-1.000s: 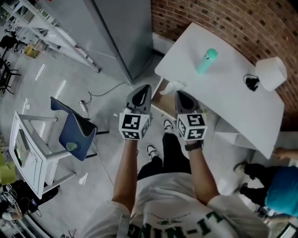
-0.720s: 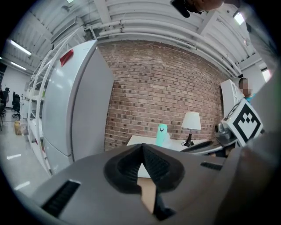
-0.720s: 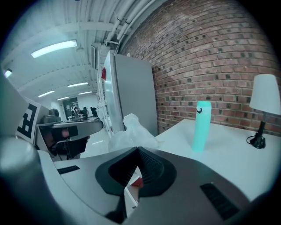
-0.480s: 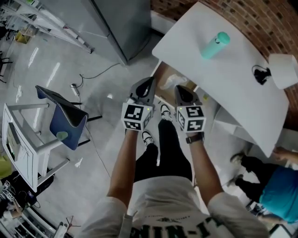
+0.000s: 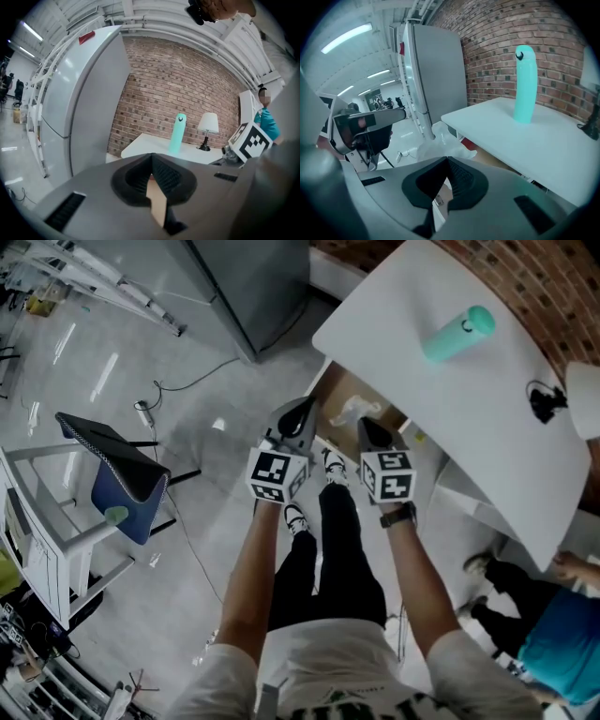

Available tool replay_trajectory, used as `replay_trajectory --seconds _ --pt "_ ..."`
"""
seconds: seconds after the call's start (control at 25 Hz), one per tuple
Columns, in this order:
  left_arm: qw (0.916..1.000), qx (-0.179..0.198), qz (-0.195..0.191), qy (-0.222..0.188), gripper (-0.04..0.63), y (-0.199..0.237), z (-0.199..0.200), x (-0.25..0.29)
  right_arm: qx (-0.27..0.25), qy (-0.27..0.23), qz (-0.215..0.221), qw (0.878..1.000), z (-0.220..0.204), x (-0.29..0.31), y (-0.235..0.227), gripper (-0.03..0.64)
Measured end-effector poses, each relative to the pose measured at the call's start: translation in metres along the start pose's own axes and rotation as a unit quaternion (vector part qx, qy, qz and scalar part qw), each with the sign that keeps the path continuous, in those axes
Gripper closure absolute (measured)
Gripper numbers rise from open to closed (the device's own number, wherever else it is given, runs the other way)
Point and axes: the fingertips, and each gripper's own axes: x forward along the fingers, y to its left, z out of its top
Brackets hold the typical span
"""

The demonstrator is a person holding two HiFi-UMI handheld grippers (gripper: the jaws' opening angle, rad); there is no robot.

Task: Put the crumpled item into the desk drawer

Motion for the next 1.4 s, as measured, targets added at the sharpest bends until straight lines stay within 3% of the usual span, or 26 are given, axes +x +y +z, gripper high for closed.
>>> replay_trajectory --seconds 0.48,0.84,1.16,1.4 --pt "0.9999 0.011 -0.008 0.003 0.598 0.025 -0.059 0.029 -0.033 0.056 0.018 0.998 -0.053 0.071 -0.011 0.615" --pt "0.9985 0.03 -0.036 0.027 0.598 0.02 -0.106 0.051 -0.028 0.101 0.037 0.994 -0.095 0.11 -0.016 0.614" --pt "0.9989 0.009 -0.041 0.018 0.598 0.032 -0.123 0.063 -0.029 0.131 0.037 0.99 -0.12 0.15 -0.034 0.615" --pt "0.9989 0.015 -0.044 0.012 0.598 0.037 -0.123 0.069 -0.039 0.163 0.017 0.986 -0.131 0.17 -0.052 0.615"
